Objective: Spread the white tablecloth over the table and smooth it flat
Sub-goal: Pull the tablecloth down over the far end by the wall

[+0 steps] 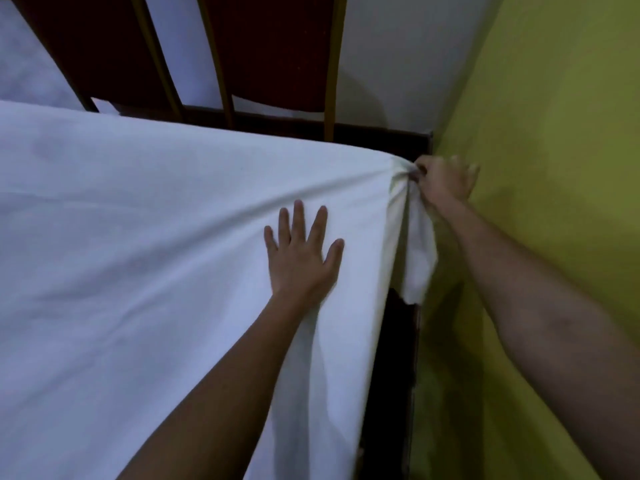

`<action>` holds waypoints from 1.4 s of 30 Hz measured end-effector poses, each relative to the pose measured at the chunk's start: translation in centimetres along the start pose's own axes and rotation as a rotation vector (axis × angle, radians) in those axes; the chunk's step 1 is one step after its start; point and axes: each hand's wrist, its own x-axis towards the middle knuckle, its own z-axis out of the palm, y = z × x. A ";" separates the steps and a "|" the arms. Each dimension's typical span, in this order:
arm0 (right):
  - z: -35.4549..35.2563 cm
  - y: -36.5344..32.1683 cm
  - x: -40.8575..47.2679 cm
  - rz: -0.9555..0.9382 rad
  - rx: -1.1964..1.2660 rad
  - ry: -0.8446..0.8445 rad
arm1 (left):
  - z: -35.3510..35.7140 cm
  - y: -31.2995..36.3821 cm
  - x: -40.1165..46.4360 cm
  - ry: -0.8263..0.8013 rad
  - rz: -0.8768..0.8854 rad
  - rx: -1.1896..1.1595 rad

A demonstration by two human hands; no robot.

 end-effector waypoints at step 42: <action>2.5 -2.3 -58.1 0.253 0.933 -0.274 | -0.4 -12.8 -31.3 -0.240 0.398 0.107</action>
